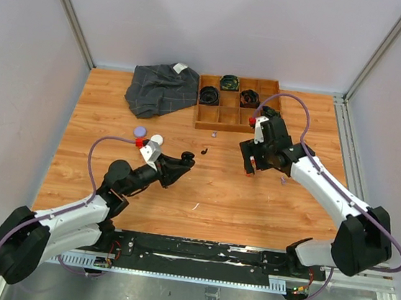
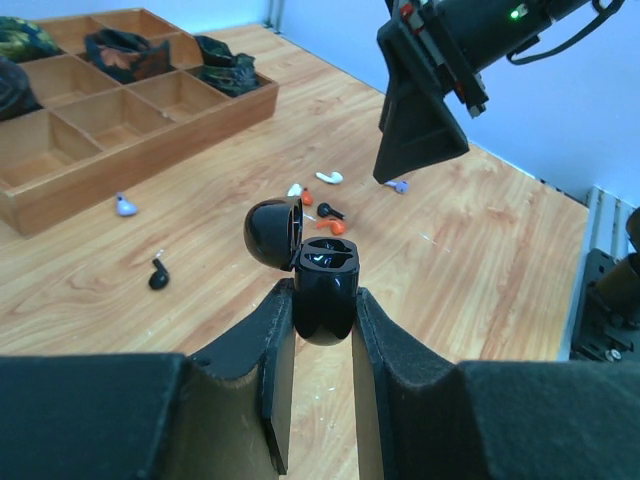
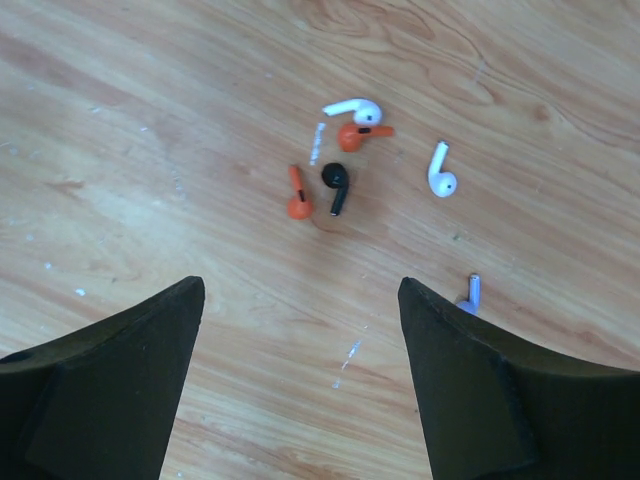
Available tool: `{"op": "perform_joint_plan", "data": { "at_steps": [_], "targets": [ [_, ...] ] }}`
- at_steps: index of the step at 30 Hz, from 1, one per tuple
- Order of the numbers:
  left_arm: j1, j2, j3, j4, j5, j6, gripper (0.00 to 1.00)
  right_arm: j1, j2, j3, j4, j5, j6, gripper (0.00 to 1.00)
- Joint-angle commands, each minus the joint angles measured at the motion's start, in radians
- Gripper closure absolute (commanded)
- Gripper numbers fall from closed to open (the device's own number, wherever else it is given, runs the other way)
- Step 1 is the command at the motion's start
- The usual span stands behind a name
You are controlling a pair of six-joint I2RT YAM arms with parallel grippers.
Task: Insert the wireless bluetooth earbuds into the charging case
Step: Pick up the earbud from the center of the board.
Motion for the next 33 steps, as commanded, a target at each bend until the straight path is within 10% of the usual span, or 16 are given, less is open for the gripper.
{"op": "perform_joint_plan", "data": {
  "at_steps": [1,33],
  "targets": [
    [0.008,-0.064,-0.051,0.002,-0.101,0.042,1.00,-0.071,0.075,0.053,-0.054,0.000,0.061,0.22],
    [0.008,-0.135,-0.142,0.091,-0.080,0.083,1.00,-0.136,0.506,0.213,-0.057,-0.068,0.096,0.61]
  ]
}}
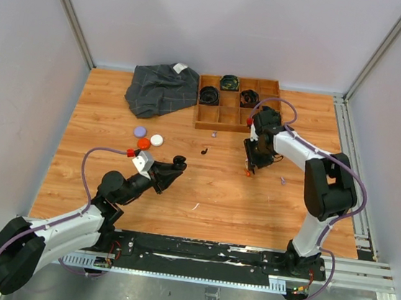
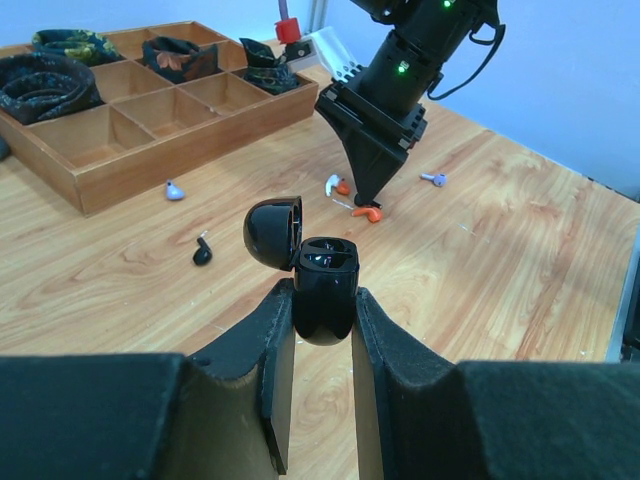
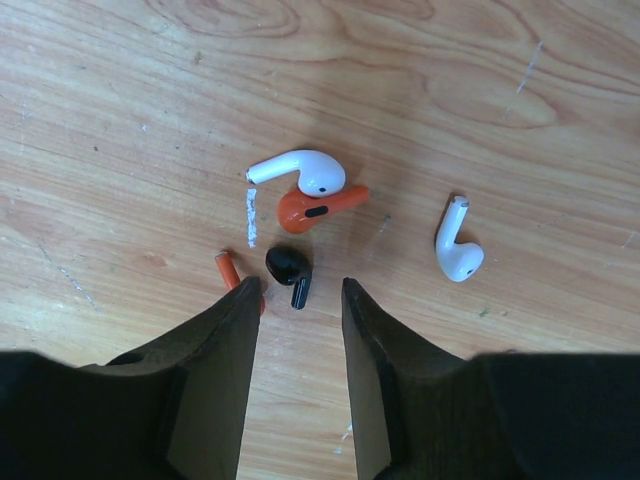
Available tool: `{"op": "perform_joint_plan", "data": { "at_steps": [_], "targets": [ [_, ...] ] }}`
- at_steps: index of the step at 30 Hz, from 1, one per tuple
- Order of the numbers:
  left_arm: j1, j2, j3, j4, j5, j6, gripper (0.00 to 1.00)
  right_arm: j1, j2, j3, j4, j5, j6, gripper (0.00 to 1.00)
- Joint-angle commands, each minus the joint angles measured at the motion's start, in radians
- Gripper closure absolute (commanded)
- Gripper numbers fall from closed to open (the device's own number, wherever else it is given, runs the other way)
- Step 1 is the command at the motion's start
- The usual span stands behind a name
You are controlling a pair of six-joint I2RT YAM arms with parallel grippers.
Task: Insert the wireless bluetooth earbuds into the charging case
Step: Pick up the earbud from the center of the board.
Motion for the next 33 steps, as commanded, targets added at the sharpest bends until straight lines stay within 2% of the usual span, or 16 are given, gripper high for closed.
{"op": "perform_joint_plan", "data": {
  "at_steps": [1,12,19,33],
  "targets": [
    [0.007,0.001,0.003,0.044,0.027,0.014,1.00,-0.011,0.029,0.022,-0.005,-0.025,0.024,0.62],
    [0.007,0.008,0.011,0.036,0.038,0.007,1.00,-0.008,0.066,-0.011,0.014,-0.011,0.035,0.73],
    [0.007,-0.002,0.015,0.023,0.040,0.010,1.00,-0.001,0.062,-0.038,0.029,0.004,0.033,0.76],
    [0.007,0.002,0.012,0.036,0.044,0.003,1.00,0.076,-0.148,-0.020,-0.032,0.067,0.000,0.78]
  ]
}}
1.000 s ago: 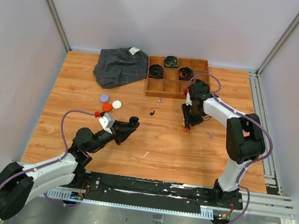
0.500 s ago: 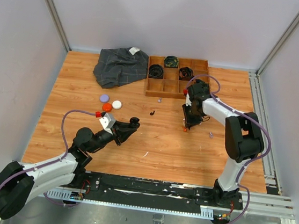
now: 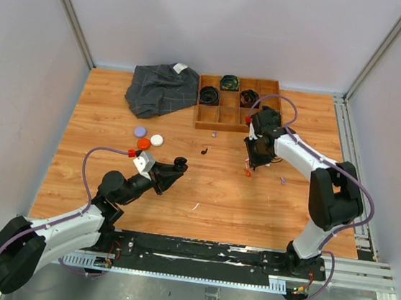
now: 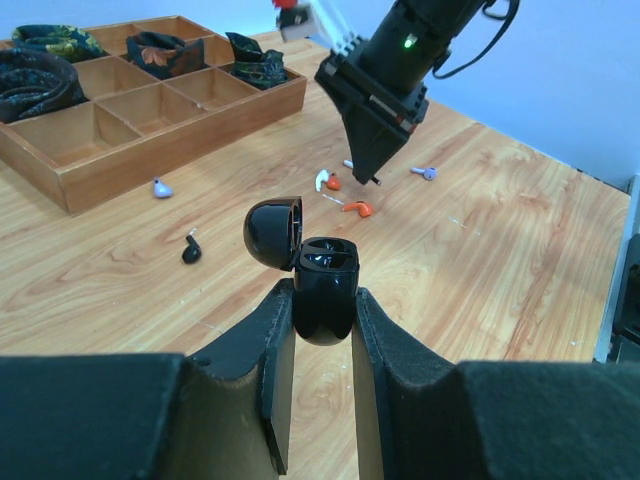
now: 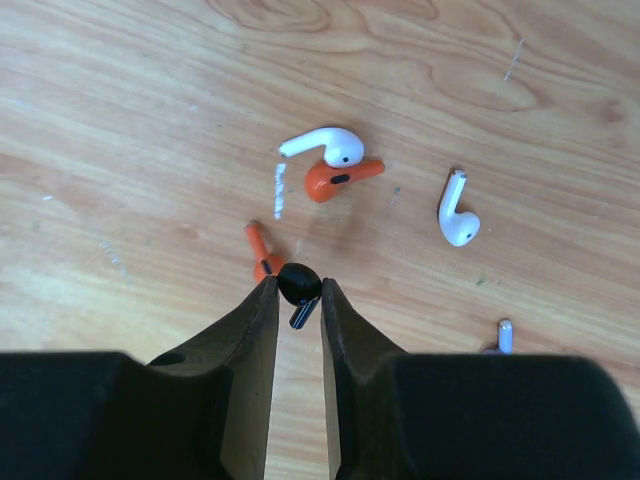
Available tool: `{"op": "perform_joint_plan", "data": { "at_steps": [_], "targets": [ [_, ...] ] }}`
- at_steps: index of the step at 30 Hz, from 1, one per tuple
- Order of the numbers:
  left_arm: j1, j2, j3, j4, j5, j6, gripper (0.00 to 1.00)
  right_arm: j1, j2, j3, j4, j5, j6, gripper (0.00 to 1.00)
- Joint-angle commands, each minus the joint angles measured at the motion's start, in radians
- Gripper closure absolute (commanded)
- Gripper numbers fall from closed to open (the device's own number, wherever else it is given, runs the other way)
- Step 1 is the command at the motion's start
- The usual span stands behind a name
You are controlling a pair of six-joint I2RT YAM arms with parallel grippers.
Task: Insert the wireless bluetooth earbuds into the charging case
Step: Pick up the earbud from the center of the board, then place the earbud at the center of the board.
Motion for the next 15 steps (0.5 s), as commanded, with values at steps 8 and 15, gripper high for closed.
{"op": "perform_joint_plan", "data": {
  "at_steps": [8,15],
  "targets": [
    [0.007,-0.010,0.009,0.040,0.012,0.004,1.00,0.192,-0.087,0.045,-0.090,-0.028,-0.051,0.78],
    [0.007,-0.013,0.008,0.042,0.016,0.003,1.00,0.298,0.010,0.047,-0.085,-0.051,-0.049,0.78]
  ]
}}
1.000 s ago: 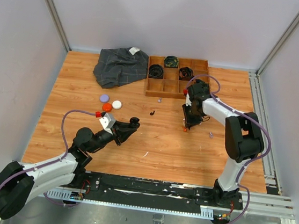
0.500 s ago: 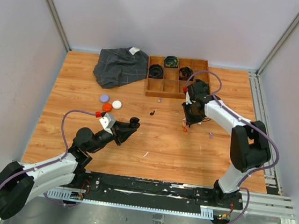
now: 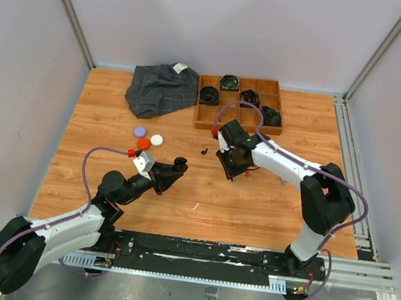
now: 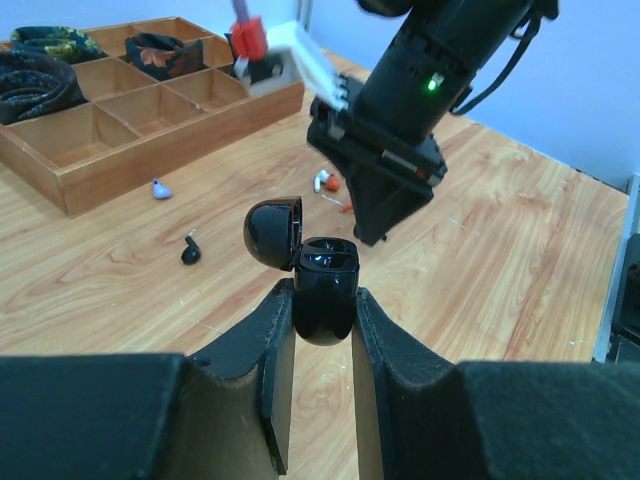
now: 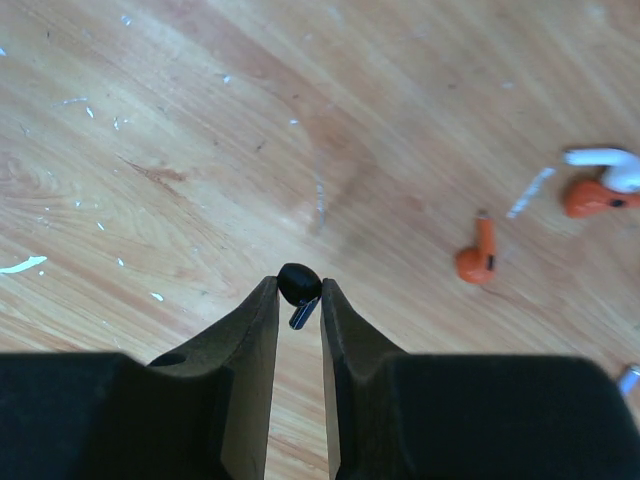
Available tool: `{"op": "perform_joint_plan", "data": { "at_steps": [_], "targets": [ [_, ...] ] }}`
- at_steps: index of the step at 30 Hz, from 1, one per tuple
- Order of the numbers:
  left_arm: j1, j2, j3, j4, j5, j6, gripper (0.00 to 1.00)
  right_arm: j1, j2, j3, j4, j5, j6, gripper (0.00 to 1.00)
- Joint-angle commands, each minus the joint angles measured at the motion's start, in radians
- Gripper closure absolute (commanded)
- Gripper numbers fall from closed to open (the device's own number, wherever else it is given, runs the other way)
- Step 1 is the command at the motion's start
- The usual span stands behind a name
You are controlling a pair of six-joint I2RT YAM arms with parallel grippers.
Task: Insert the wireless bluetooth earbuds into the charging case
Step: Place the earbud at the center of the board.
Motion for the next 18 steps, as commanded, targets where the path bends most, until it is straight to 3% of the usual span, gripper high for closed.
{"op": "perform_joint_plan", "data": {
  "at_steps": [1,9,18],
  "targets": [
    [0.007,-0.011,0.007,0.041,0.015,0.003,1.00,0.057,0.079,0.028,-0.030,-0.015,-0.009,0.78],
    [0.007,-0.021,0.003,0.039,0.007,0.008,1.00,0.091,0.152,0.031,-0.039,0.000,-0.018,0.77],
    [0.007,-0.017,0.001,0.042,0.003,0.006,1.00,0.093,0.161,0.074,-0.124,0.027,-0.033,0.65]
  ]
}}
